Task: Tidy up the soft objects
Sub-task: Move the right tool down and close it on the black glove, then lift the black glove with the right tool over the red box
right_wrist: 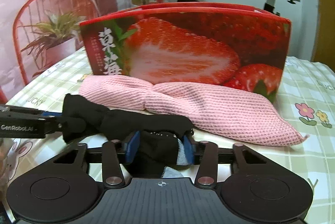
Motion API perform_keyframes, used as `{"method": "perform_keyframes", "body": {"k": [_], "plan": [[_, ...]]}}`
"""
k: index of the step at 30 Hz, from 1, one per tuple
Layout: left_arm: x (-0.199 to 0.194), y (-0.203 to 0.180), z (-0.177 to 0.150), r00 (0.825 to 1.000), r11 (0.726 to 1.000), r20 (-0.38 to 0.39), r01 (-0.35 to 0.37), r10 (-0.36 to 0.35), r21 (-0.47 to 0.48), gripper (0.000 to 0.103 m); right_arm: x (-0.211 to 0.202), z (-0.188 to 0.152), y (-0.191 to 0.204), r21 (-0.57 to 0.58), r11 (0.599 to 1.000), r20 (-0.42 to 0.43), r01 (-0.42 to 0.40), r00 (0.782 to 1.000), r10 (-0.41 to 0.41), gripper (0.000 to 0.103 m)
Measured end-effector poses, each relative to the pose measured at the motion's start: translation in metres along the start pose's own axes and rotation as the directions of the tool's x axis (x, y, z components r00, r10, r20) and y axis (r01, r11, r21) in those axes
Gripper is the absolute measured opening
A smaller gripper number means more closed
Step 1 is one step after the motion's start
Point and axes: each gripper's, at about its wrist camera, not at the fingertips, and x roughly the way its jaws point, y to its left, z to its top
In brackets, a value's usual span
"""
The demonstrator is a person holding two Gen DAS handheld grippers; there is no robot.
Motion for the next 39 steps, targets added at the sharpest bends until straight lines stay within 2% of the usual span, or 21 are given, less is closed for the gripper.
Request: {"method": "perform_keyframes", "body": {"k": [6,13,24,26,28,39], "plan": [[0.000,0.000,-0.001,1.000,1.000,0.002,-0.001,0.001,0.004,0.030,-0.001,0.000,0.001,-0.015,0.999,0.002,-0.030,1.000,0.030,0.027],[-0.001,0.000,-0.001,1.000,1.000,0.003,0.002,-0.002,0.003,0.030,-0.002,-0.001,0.008,-0.067,0.997,0.008,-0.039,0.999,0.039,0.021],[-0.001,0.001,-0.001,1.000,1.000,0.004,0.006,-0.006,-0.004,0.029,-0.004,-0.004,0.020,-0.152,0.987,0.013,-0.051,0.998,0.054,0.018],[-0.002,0.001,0.000,1.000,1.000,0.000,0.009,-0.009,-0.005,0.021,-0.005,-0.004,0.020,-0.154,0.987,0.014,-0.052,0.998,0.055,0.018],[-0.003,0.002,0.001,1.000,1.000,-0.001,0.025,-0.025,-0.013,0.019,-0.005,-0.004,0.020,-0.148,0.988,0.017,-0.053,0.998,0.056,0.017],[-0.031,-0.014,0.021,0.994,0.996,0.080,0.064,-0.069,0.057,0.017,-0.030,0.002,0.014,-0.124,0.990,0.104,-0.069,0.991,0.082,0.015]]}}
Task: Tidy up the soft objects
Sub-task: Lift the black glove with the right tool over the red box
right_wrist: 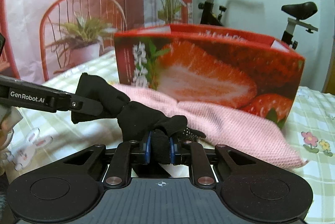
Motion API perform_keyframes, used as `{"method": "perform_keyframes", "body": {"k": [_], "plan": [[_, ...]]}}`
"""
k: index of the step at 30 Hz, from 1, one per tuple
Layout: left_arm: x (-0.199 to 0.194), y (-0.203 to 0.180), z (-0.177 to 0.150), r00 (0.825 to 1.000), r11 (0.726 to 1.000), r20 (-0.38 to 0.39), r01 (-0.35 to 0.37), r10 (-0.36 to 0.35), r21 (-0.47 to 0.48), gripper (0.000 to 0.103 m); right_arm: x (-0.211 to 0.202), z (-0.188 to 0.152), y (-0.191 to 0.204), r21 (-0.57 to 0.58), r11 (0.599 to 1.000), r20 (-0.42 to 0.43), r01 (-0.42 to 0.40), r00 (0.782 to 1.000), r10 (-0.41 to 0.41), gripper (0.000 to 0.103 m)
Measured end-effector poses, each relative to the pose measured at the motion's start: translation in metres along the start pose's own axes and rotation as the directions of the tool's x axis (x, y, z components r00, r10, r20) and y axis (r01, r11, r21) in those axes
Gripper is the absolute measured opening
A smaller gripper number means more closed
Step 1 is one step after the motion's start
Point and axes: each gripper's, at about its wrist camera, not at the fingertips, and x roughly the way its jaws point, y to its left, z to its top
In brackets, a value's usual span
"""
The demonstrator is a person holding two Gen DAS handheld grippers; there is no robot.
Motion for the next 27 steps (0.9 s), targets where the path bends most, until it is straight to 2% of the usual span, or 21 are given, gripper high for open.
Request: {"method": "perform_keyframes", "body": {"k": [5,9,13,19,23,27], "plan": [[-0.016,-0.009,0.023,0.998,0.999,0.055,0.030,-0.031,0.025,0.017,-0.026,0.024,-0.010,0.034,0.999,0.107,0.006,0.994,-0.009,0.015],[-0.025,-0.020,0.054,0.993,0.996,0.105,0.047,-0.054,0.070,0.017,-0.042,0.050,-0.020,0.030,0.999,0.182,0.019,0.983,-0.024,0.015],[-0.024,-0.028,0.085,0.990,0.994,0.131,0.039,-0.053,0.102,0.017,-0.048,0.080,-0.031,0.026,0.999,0.224,0.039,0.974,-0.044,0.015],[-0.007,-0.035,0.128,0.986,0.991,0.153,0.045,-0.063,0.123,0.017,-0.039,0.129,-0.054,0.079,0.994,0.225,0.073,0.970,-0.089,0.015],[0.023,-0.032,0.154,0.991,0.994,0.117,0.051,-0.062,0.094,0.017,-0.017,0.153,-0.071,0.088,0.989,0.201,0.118,0.970,-0.134,0.015],[0.056,-0.026,0.168,0.997,0.999,0.070,0.017,-0.020,0.035,0.018,0.017,0.169,-0.085,0.121,0.979,0.145,0.164,0.973,-0.181,0.015]]}}
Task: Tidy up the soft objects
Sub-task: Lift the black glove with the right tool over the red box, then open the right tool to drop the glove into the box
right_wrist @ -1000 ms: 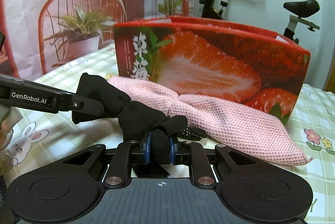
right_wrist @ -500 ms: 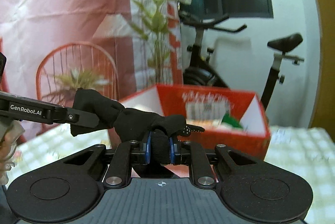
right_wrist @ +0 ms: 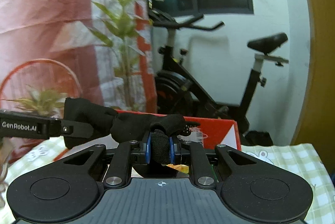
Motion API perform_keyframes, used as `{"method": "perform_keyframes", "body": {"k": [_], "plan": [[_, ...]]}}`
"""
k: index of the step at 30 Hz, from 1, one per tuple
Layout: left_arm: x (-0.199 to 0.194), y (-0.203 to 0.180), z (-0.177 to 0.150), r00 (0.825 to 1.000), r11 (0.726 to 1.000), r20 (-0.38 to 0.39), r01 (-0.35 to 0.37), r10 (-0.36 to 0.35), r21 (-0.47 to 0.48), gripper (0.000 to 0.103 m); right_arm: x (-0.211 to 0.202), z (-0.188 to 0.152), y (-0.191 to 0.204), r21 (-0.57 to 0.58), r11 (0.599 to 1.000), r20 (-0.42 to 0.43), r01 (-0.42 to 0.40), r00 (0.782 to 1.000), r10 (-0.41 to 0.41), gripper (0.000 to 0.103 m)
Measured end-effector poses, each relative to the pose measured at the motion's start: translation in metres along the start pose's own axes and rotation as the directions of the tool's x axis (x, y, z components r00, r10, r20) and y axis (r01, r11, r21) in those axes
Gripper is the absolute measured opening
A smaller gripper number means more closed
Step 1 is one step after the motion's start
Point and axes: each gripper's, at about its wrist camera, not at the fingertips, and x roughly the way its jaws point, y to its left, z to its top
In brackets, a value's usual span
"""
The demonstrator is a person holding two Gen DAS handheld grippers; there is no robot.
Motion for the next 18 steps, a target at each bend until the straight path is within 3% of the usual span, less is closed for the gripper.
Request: {"method": "perform_keyframes", "body": {"k": [5,12,15,17,18], "plan": [[0.034,0.007,-0.001,0.996,0.998,-0.071,-0.059,0.060,0.016,0.018,0.042,-0.007,0.003,-0.041,0.997,-0.074,0.059,0.995,-0.062,0.015],[0.058,0.023,-0.011,0.985,0.995,-0.136,-0.099,0.102,0.029,0.021,0.069,-0.027,0.009,-0.091,0.994,-0.148,0.061,0.986,-0.074,0.017],[0.058,0.027,-0.011,0.982,0.991,-0.132,-0.127,0.132,0.049,0.038,0.070,-0.028,0.009,-0.106,0.991,-0.140,0.080,0.986,-0.094,0.022],[0.054,0.029,-0.011,0.983,0.989,-0.111,-0.143,0.148,0.046,0.062,0.066,-0.027,0.009,-0.115,0.987,-0.101,0.115,0.987,-0.126,0.030],[0.051,0.030,-0.011,0.984,0.988,-0.097,-0.147,0.151,0.044,0.065,0.064,-0.027,0.009,-0.112,0.986,-0.080,0.126,0.988,-0.135,0.034]]}}
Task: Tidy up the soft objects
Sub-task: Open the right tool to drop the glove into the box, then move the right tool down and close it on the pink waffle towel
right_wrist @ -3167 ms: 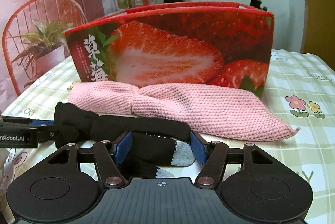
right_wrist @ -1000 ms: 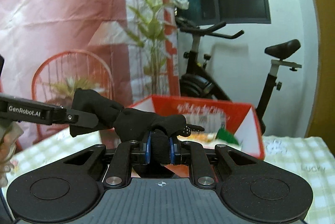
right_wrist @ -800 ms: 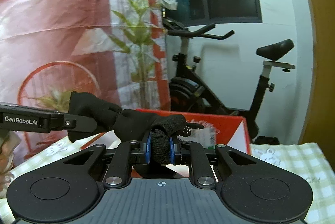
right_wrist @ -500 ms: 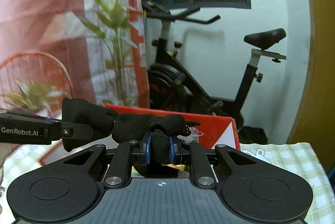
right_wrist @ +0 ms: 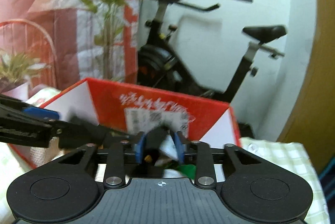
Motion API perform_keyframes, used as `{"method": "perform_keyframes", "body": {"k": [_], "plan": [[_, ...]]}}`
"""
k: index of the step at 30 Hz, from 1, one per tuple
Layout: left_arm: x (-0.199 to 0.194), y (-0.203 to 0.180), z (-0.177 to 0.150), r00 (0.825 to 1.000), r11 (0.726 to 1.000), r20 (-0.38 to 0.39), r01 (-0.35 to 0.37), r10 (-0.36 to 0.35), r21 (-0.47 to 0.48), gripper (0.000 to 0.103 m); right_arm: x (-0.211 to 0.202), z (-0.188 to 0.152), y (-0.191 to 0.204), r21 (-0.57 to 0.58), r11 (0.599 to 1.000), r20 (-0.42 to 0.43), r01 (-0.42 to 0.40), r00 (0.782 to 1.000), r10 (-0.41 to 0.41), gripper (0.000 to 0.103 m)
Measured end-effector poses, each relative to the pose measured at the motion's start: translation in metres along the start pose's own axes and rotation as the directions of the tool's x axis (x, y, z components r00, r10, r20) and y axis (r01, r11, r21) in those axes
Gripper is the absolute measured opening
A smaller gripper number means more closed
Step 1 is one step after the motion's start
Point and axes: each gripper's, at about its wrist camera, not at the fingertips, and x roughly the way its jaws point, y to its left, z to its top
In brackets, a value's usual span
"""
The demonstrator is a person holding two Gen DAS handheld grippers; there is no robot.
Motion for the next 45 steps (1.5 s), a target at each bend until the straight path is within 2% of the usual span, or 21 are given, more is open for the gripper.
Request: {"method": "perform_keyframes", "body": {"k": [1,4,8,15,21,26,29,31,34,41,43,45], "plan": [[-0.001,0.000,0.001,1.000,1.000,0.006,-0.007,0.007,0.001,0.068,-0.001,0.000,-0.001,0.006,1.000,0.010,0.007,1.000,-0.007,0.035],[-0.007,0.003,0.002,1.000,1.000,0.013,-0.024,0.024,-0.012,0.069,-0.004,-0.001,-0.005,0.019,1.000,0.016,0.007,1.000,-0.007,0.035],[-0.024,0.003,-0.001,1.000,0.999,0.023,-0.010,0.011,-0.042,0.072,-0.015,-0.004,-0.003,0.003,1.000,0.043,0.000,0.999,0.000,0.035],[-0.069,-0.001,-0.019,0.998,1.000,0.060,-0.006,0.007,-0.025,0.077,-0.075,-0.032,0.000,0.019,0.999,0.132,-0.044,0.990,0.041,0.035],[-0.108,0.002,-0.042,0.996,0.999,0.083,-0.043,0.045,-0.021,0.080,-0.118,-0.047,-0.009,0.025,0.998,0.128,-0.066,0.990,0.062,0.035],[-0.129,0.002,-0.063,0.994,0.998,0.090,-0.061,0.062,-0.015,0.083,-0.133,-0.055,-0.019,0.051,0.997,0.126,-0.055,0.991,0.048,0.036],[-0.132,0.003,-0.074,0.995,0.998,0.075,-0.066,0.067,-0.011,0.083,-0.136,-0.063,-0.020,0.052,0.997,0.118,-0.054,0.992,0.048,0.043],[-0.133,0.004,-0.080,0.995,0.998,0.071,-0.068,0.068,-0.009,0.085,-0.137,-0.069,-0.020,0.055,0.997,0.110,-0.060,0.992,0.054,0.055],[-0.131,0.003,-0.086,0.996,0.997,0.063,-0.071,0.071,0.002,0.090,-0.137,-0.081,-0.019,0.057,0.996,0.089,-0.068,0.994,0.062,0.062],[-0.123,0.003,-0.097,0.998,0.999,0.039,-0.053,0.053,0.006,0.094,-0.130,-0.105,-0.019,0.079,0.994,0.032,-0.080,0.996,0.078,0.076],[-0.120,0.002,-0.099,0.998,0.999,0.034,-0.053,0.052,0.009,0.094,-0.127,-0.112,-0.021,0.092,0.992,0.020,-0.087,0.996,0.086,0.082],[-0.116,0.002,-0.102,0.998,0.999,0.027,-0.049,0.049,0.005,0.094,-0.122,-0.117,-0.023,0.100,0.990,0.004,-0.094,0.996,0.094,0.083]]}}
